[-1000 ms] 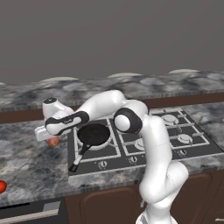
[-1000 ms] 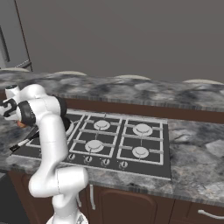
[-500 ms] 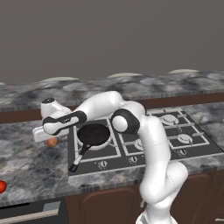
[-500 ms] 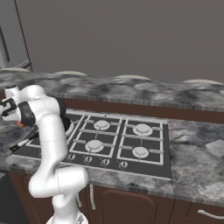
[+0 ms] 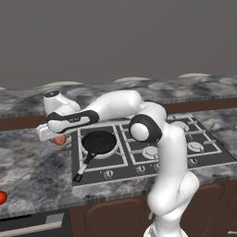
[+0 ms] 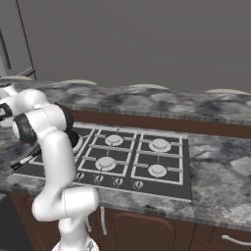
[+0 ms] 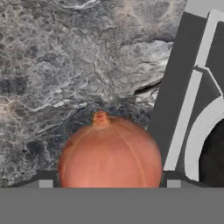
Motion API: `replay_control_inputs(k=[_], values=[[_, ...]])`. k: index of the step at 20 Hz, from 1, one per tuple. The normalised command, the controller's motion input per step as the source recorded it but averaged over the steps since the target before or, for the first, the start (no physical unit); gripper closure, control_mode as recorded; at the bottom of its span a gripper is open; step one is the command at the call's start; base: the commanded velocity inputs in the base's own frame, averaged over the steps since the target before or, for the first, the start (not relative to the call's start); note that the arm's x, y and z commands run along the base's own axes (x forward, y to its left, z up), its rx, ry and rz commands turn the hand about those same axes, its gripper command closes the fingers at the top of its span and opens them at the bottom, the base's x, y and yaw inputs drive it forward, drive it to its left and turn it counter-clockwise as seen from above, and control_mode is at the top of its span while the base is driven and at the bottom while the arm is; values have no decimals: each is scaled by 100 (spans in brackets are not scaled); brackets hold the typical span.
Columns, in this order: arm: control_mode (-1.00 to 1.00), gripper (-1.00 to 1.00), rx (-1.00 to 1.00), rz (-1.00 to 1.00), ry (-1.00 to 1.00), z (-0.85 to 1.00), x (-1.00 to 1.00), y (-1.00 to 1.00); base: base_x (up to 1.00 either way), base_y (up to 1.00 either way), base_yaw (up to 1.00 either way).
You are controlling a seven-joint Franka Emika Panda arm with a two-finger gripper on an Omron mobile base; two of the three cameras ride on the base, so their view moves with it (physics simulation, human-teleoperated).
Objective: Place the pan on the front left burner on the stove. Then place the tomato and the onion in the pan and turn on the front left burner.
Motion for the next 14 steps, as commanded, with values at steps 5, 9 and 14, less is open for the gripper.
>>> replay_control_inputs(k=[5,9,14], values=[[-100,100,1,-2,-1,49,-31,-69,0,0,0],[-100,100,2,-1,0,26,-33,-72,0,0,0],[-100,100,1,0,0,17,-11,-66,0,0,0]])
